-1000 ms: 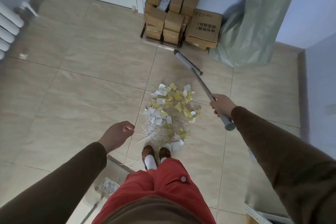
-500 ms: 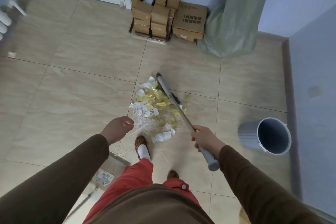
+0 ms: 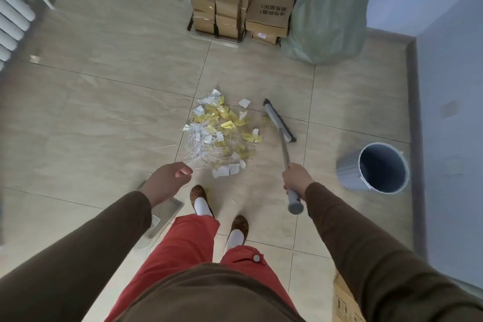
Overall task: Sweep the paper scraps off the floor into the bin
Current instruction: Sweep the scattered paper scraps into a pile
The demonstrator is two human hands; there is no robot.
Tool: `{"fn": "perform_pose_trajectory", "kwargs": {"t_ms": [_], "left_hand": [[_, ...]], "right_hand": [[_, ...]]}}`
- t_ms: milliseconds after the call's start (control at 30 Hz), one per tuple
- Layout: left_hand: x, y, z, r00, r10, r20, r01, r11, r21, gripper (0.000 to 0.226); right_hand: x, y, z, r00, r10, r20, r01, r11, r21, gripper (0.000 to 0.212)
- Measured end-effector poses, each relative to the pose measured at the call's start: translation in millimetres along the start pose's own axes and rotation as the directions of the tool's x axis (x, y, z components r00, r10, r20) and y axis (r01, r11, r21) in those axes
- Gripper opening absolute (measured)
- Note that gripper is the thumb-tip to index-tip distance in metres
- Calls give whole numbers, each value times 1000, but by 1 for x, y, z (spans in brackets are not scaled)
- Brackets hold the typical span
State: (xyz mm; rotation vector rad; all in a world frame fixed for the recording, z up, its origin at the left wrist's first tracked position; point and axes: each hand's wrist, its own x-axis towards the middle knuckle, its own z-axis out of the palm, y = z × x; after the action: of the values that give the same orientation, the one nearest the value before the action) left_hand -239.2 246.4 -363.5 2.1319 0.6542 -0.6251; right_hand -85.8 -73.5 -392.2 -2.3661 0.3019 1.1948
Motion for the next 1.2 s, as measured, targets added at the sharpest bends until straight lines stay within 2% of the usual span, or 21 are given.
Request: {"fn": "perform_pose_trajectory", "kwargs": {"t_ms": [100,233,333,467,667,833,967,1200], "left_hand": [[-17,-12,7,1000,-7,-9,7,1000,5,16],[-30,-22,10,1000,-12,-28,13,1000,25,17],[-39,-29,3,1000,-6,-23,6,1000,14,19],[-57,-43,-18,999,29,-42,-28,999,28,25],[-94,-92,-65,987,83,-135,-72,994,82,19],[-153,-172,-121,977,60,-203,-32,990,138,20],[-196,-248,-151,972,-22,-234,58,987,148,14],[-247,-323,-148,955,-191,-227,217,972,95,56]], "right_hand": [[-15,-3,36,997,1,78,-7,997,75,35],[-58,3,52,990,-5,142,-54,912,407,34],[-84,12,46,988,-25,149,-60,841,538,32],[-127,17,61,995,-74,67,35,887,461,36],[-171,20,114,995,-87,-43,97,894,437,45],[-208,6,183,991,-103,-81,130,861,493,46],[-232,-6,233,988,-121,-92,151,844,514,42],[-265,-13,285,987,-137,-85,162,847,506,41]]}}
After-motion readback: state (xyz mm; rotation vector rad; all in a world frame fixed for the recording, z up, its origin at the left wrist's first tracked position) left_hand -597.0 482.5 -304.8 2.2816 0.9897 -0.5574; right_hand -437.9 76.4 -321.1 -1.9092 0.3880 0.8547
